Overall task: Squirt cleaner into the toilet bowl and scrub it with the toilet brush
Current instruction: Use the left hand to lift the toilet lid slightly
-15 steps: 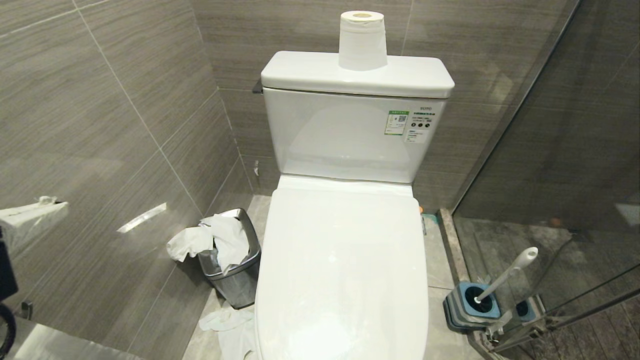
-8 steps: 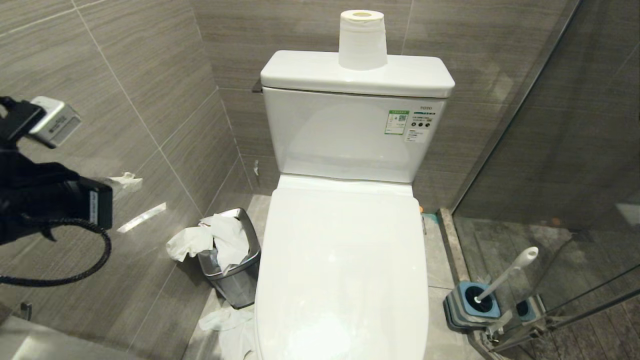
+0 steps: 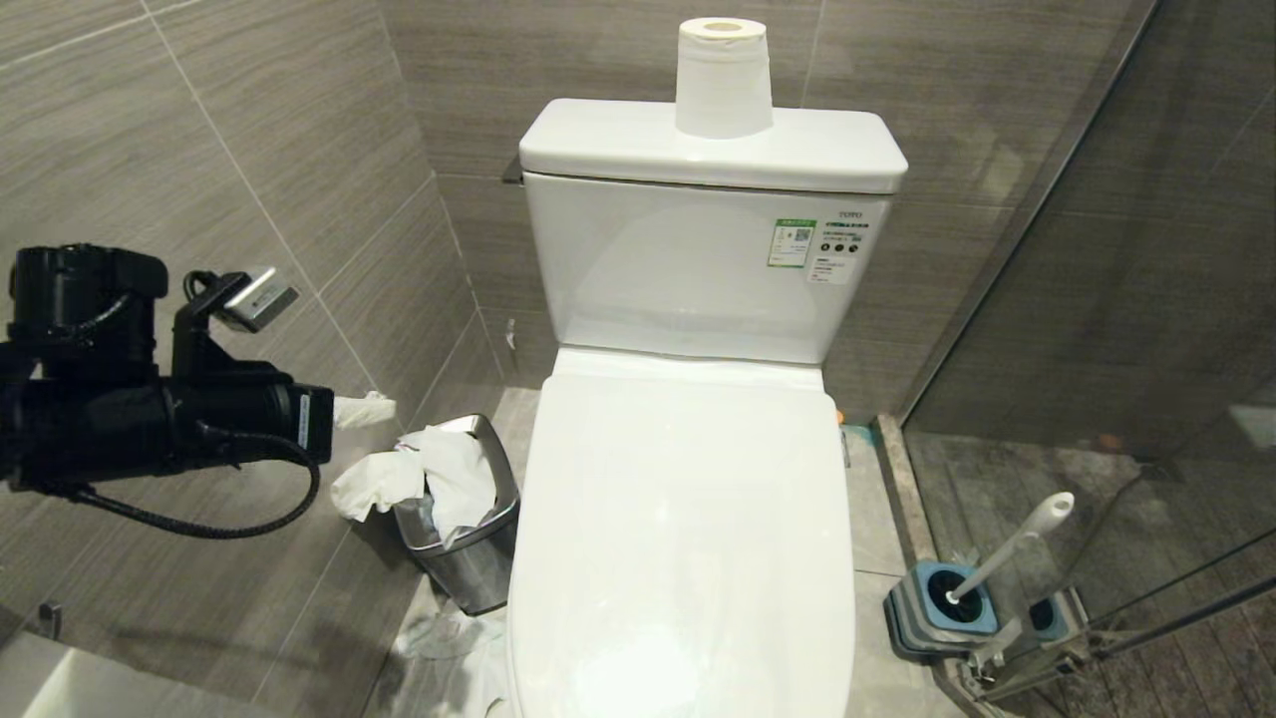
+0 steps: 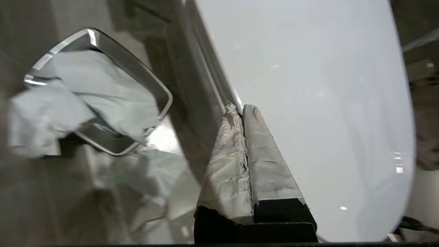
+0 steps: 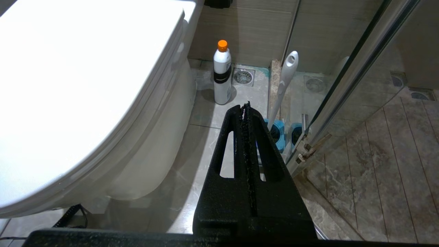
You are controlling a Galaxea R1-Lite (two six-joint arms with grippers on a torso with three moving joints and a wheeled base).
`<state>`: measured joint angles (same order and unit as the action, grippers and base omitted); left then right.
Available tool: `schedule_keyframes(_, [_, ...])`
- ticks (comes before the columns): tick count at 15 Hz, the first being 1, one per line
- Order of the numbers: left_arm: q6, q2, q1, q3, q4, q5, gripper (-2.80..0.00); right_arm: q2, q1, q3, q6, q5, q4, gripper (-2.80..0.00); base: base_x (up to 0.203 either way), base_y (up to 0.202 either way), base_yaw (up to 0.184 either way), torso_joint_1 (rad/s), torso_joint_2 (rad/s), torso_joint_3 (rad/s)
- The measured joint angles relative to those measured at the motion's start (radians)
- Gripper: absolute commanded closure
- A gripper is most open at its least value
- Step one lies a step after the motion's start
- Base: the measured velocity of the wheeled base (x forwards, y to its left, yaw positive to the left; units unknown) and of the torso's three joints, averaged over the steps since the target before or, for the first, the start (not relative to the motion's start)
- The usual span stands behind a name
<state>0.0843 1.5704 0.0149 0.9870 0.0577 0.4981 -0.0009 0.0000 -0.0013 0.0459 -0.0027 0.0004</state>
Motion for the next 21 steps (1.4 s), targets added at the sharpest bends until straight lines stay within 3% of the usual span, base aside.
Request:
schedule_keyframes(3, [-0.147,0.058,-0.006,-0.003,0.011,0.15,0.0,0.0,0.0,0.0,0.0,0.0,0.0,0.0,0.0,0.0,0.0,0.0,0.0,0.0])
schedule_keyframes(8, [-0.393,0.196,0.018,-0.057,0.245,0.182,0.0,0.0,0.0,0.0,0.0,0.001,0.0,0.0,0.0,0.0,0.0,0.0,0.0,0.0])
schedule_keyframes(9, [-0.419,0.232,0.02,-0.075,0.302,0.182,0.0,0.0,0.0,0.0,0.0,0.0,0.0,0.0,0.0,0.0,0.0,0.0,0.0,0.0])
schedule_keyframes(12, [-0.436,0.348,0.023,-0.127,0.511,0.211,0.0,0.0,0.0,0.0,0.0,0.0,0.0,0.0,0.0,0.0,0.0,0.0,0.0,0.0])
schedule_keyframes(14, [-0.445,0.409,0.017,-0.155,0.656,0.295,0.0,0.0,0.0,0.0,0.0,0.0,0.001,0.0,0.0,0.0,0.0,0.0,0.0,0.0])
schedule_keyframes(19, [-0.474,0.451,-0.046,-0.198,0.692,0.48,0.0,0.0,0.0,0.0,0.0,0.0,0.0,0.0,0.0,0.0,0.0,0.0,0.0,0.0])
schedule_keyframes(21, [-0.468,0.455,-0.069,-0.227,0.696,0.509,0.0,0.0,0.0,0.0,0.0,0.001,0.0,0.0,0.0,0.0,0.0,0.0,0.0,0.0])
